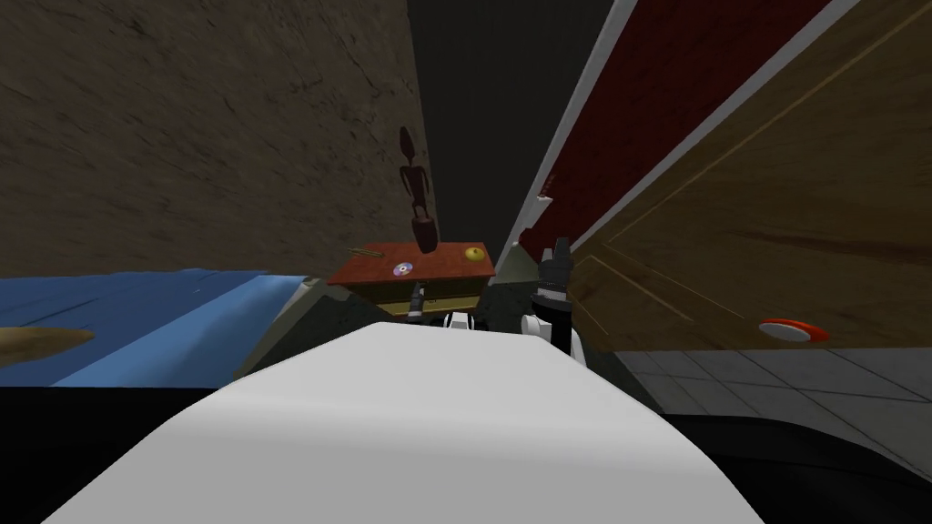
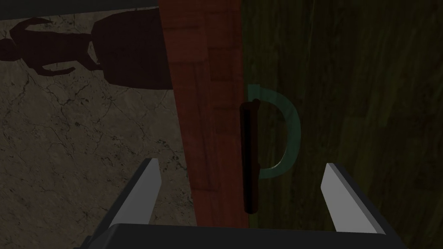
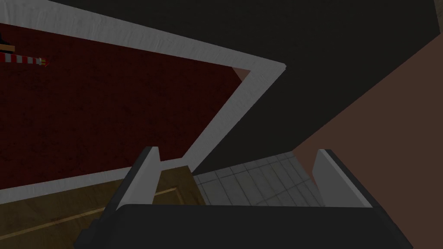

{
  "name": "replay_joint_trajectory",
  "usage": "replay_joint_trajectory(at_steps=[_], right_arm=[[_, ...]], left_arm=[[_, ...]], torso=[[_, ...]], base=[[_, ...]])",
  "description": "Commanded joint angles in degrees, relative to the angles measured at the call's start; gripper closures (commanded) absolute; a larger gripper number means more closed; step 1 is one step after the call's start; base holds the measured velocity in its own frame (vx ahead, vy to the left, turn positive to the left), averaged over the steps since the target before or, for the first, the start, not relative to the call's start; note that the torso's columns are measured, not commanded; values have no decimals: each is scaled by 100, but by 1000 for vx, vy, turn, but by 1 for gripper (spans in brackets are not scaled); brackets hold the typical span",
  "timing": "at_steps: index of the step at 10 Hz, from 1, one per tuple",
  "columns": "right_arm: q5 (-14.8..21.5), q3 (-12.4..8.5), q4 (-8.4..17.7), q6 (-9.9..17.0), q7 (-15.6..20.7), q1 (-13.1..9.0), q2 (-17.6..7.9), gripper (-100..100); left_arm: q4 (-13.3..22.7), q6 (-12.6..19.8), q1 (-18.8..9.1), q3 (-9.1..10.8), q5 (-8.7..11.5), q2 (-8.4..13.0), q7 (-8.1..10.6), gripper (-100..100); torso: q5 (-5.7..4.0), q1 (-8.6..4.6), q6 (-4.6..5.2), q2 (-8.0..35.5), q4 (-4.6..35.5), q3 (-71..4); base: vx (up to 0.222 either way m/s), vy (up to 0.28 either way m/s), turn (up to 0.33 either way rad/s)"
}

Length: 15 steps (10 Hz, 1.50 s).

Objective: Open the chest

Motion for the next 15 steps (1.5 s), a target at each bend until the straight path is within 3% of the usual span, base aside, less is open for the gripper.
replay_joint_trajectory(at_steps=[1,3,5,6,8,9,13,15], right_arm=[[0,0,0,0,0,0,0,0],[0,0,0,0,0,0,0,0],[0,0,0,0,0,0,0,0],[0,0,0,0,0,0,0,0],[0,0,0,0,0,0,1,0],[0,0,0,0,0,-1,1,0],[0,0,0,0,0,0,1,0],[0,0,0,0,0,-1,1,0]], left_arm=[[-477,12,464,-109,277,-30,-234,-100],[-824,37,795,-195,484,-52,-406,-100],[-756,10,748,-181,467,-55,-390,-100],[-479,12,471,-109,277,-30,-234,100],[-81,-13,115,-22,70,-9,-63,100],[-81,-13,90,-22,70,-9,-63,100],[690,-62,-638,151,-343,35,280,100],[907,-75,-845,194,-447,46,366,100]], torso=[[-1,-3,1,2,1,1],[1,2,0,-1,0,0],[-1,-4,-1,1,0,1],[-1,-6,0,4,1,3],[-14,-23,-4,26,13,11],[-9,-17,-2,25,10,13],[-5,-11,3,-4,2,-3],[-2,-1,4,1,3,0]], base=[[58,46,-194],[52,41,-197],[21,18,-39],[-26,-32,287],[-74,-61,253],[-59,-31,80],[-48,-29,184],[-42,-24,102]])
